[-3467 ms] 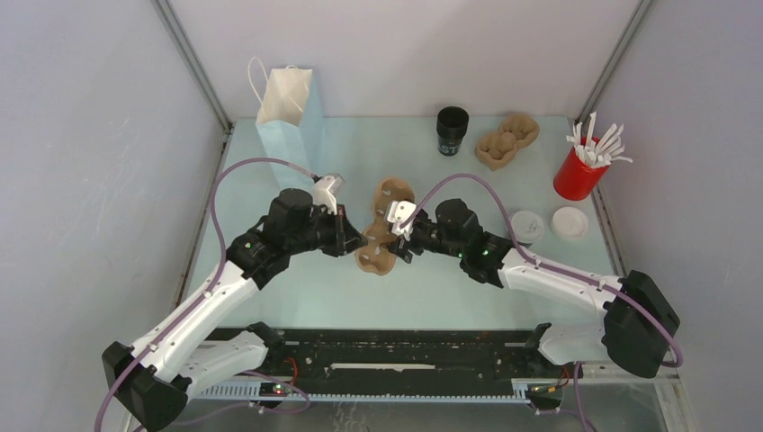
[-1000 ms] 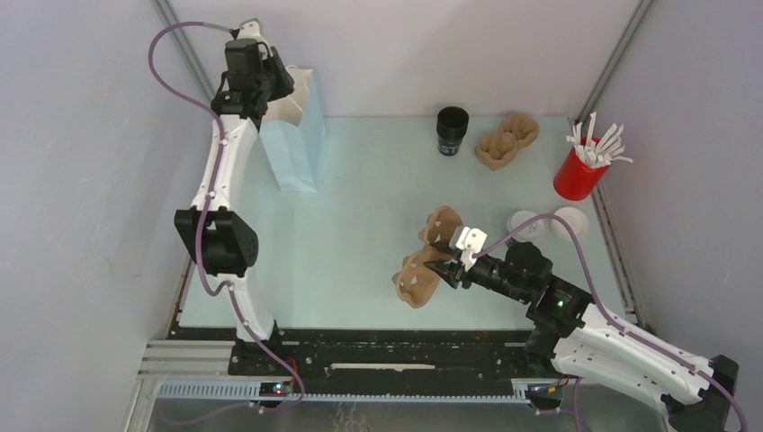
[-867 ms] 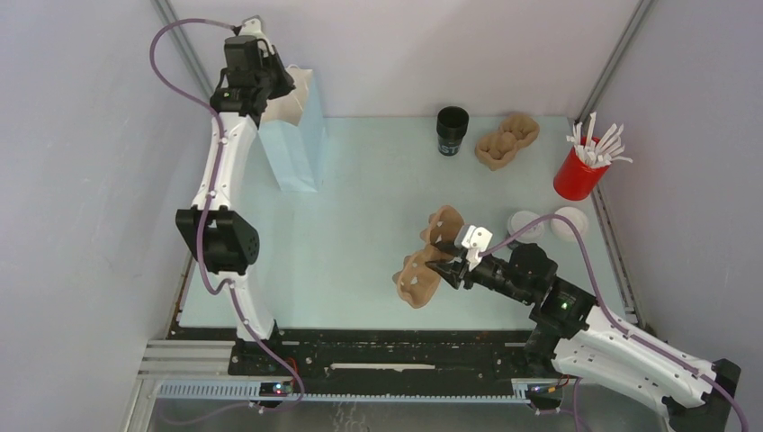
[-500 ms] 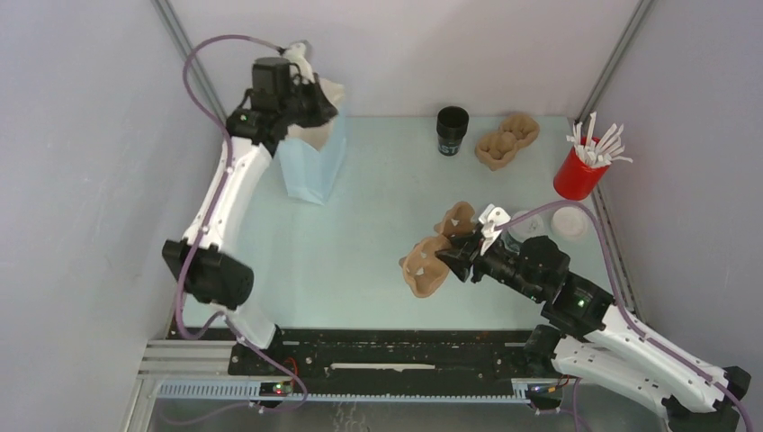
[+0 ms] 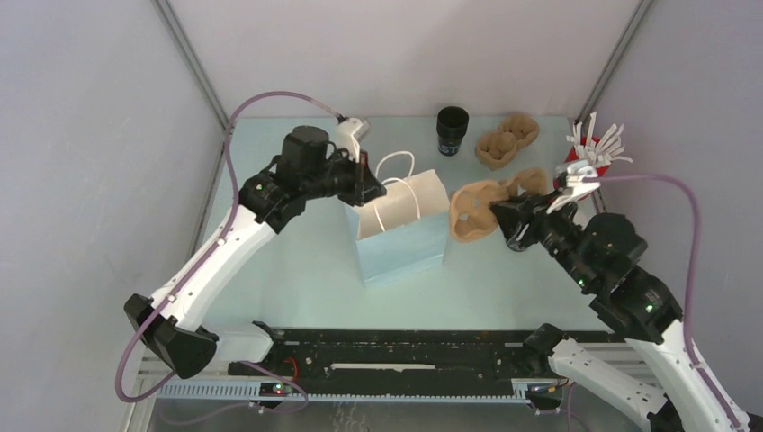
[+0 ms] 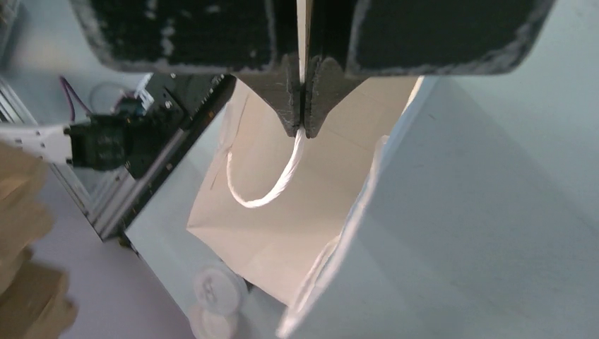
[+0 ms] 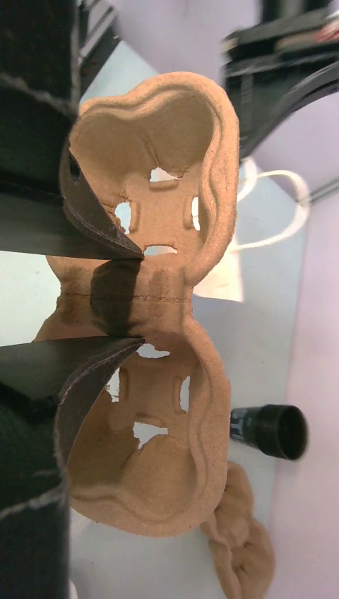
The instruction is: Pack the takeout coffee
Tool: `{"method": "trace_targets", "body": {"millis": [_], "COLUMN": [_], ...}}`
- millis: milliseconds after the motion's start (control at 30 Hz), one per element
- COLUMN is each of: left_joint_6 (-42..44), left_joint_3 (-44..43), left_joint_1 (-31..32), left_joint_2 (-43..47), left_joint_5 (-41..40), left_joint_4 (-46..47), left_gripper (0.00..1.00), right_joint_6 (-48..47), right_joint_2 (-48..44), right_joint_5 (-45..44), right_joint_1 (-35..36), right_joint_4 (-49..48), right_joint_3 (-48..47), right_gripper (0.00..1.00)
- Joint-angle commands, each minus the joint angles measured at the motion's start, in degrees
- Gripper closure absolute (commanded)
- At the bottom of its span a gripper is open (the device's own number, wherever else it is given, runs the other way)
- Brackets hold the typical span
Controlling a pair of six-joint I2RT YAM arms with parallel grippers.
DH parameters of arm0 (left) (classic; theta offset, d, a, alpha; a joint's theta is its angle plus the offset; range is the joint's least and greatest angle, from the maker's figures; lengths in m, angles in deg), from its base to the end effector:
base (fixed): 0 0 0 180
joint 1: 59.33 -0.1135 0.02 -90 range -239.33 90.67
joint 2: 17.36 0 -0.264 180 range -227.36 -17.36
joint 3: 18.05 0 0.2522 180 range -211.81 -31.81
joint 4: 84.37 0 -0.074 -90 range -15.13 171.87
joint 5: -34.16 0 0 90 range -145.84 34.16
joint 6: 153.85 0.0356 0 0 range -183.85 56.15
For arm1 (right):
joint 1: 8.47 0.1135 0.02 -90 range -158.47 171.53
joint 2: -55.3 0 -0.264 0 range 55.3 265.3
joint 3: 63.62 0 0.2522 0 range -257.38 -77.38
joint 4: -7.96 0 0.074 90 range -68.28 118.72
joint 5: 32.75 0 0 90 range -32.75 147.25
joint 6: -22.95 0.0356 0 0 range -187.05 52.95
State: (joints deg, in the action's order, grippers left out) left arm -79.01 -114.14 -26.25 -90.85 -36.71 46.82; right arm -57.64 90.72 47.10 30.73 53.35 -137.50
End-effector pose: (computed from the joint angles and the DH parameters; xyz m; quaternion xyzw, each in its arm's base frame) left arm 0.2235 -0.1595 0.4160 0.2171 0.8133 -0.3417 0.4179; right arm 0.0897 0.0650 0.4102 -0.1350 0.7356 0.2115 0.6292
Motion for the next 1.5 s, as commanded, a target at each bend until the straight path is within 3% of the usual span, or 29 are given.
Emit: {"method": "trace_targets", "body": {"millis": [0,167,267,400,600,667,733,867,1067,1467], "left_joint_6": [-0.9,-1.7,-1.5,-0.7,-1.3,-5.0,-9.6,-15.3,-22.0,-23.8], "left_joint_3": [2.3,2.5,2.6,2.6,2.7,3.6,4.8,6.7,6.5,7.0], "left_joint_1": [3.6,5.7,6.3,6.3,6.2,6.2,6.0,6.1,6.3,10.4], "left_joint_2": [2.1,2.3,3.1,6.7,12.6,13.6,13.8,12.6,8.0,6.5], "left_joint_5": [2.8,4.3,3.9,-0.2,-18.0,-26.9,-30.7,-29.1,-27.7,-36.4], "left_joint_4": [4.0,4.9,3.9,1.6,-6.1,-8.7,-10.5,-10.6,-10.4,-12.9], "left_gripper": [1.0,0.95,0.79,0.46,0.22,0.24,0.28,0.31,0.37,0.57], "right_joint_6": [3.9,11.9,16.2,18.9,20.8,23.3,25.3,28.1,29.0,28.3], "right_joint_2": [5.0,12.9,17.7,25.0,39.0,42.9,46.0,47.6,46.9,48.4], "right_joint_5": [-0.7,3.1,12.3,22.3,29.6,35.2,38.9,44.2,44.2,43.5], "right_joint_1": [-3.2,-5.7,-5.8,-6.3,-8.5,-9.5,-9.5,-9.3,-9.2,-6.7], "right_joint_4": [5.6,11.6,12.6,13.4,20.0,20.9,21.3,20.4,20.6,21.8], "right_joint_3": [-9.1,-20.6,-26.3,-35.4,-50.4,-53.4,-55.2,-55.6,-53.1,-51.2], "right_gripper": [0.8,0.79,0.76,0.73,0.73,0.73,0.74,0.74,0.74,0.74]}}
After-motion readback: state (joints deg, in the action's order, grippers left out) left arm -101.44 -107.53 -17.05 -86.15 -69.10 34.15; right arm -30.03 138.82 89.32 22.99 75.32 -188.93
